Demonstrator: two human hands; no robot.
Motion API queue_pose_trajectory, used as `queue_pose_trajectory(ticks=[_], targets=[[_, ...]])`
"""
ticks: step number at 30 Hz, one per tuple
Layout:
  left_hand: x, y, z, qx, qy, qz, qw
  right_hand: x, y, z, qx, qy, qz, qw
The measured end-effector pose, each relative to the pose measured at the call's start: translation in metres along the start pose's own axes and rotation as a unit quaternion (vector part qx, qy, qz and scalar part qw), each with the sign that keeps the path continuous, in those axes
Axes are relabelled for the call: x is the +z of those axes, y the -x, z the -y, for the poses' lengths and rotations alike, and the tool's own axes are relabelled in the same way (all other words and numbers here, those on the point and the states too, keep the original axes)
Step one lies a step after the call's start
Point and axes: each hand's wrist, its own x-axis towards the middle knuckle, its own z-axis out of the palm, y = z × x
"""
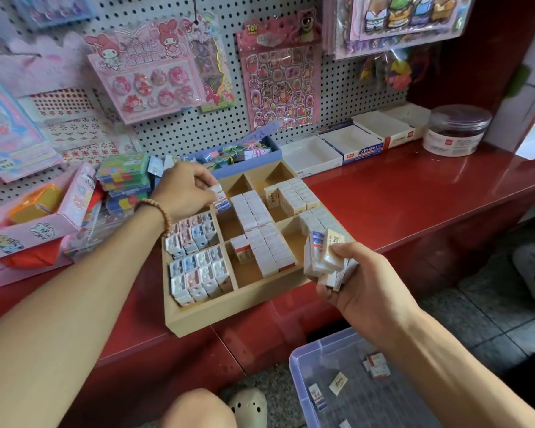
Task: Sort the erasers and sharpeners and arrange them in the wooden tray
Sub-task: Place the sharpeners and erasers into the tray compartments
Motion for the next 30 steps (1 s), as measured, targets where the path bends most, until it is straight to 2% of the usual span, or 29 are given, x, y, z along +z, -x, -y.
queue_pose_trajectory(ticks=[2, 7, 13, 19, 22, 24, 25, 27, 30], targets=[[0.007, -0.010, 0.009, 0.024, -0.069, 0.008, 0.997, -0.001, -0.002, -0.002, -0.002, 0.001, 0.000, 1.000], [0.023, -0.030, 0.017, 0.066, -0.145, 0.033, 0.987, -0.001, -0.008, -0.003, -0.005, 0.014, 0.001, 1.000], [0.036, -0.034, 0.028, 0.081, -0.150, 0.058, 0.984, 0.001, -0.010, -0.004, -0.009, 0.033, 0.012, 0.999], [0.042, -0.029, 0.036, 0.081, -0.136, 0.041, 0.987, 0.000, -0.011, -0.005, -0.006, 0.032, 0.013, 0.999], [0.038, -0.025, 0.036, 0.081, -0.119, -0.015, 0.990, 0.000, -0.011, -0.005, -0.002, 0.030, 0.014, 0.999], [0.038, -0.014, 0.021, 0.085, -0.056, -0.094, 0.990, 0.001, -0.010, -0.005, -0.001, 0.036, 0.018, 0.999], [0.039, -0.005, 0.008, 0.089, -0.011, -0.109, 0.990, 0.001, -0.009, -0.005, -0.001, 0.040, 0.020, 0.999], [0.044, 0.017, -0.021, 0.113, 0.072, -0.042, 0.990, 0.002, -0.008, -0.005, -0.002, 0.042, 0.025, 0.999], [0.055, 0.052, -0.056, 0.151, 0.119, 0.152, 0.970, 0.002, -0.006, -0.004, -0.006, 0.042, 0.027, 0.999]])
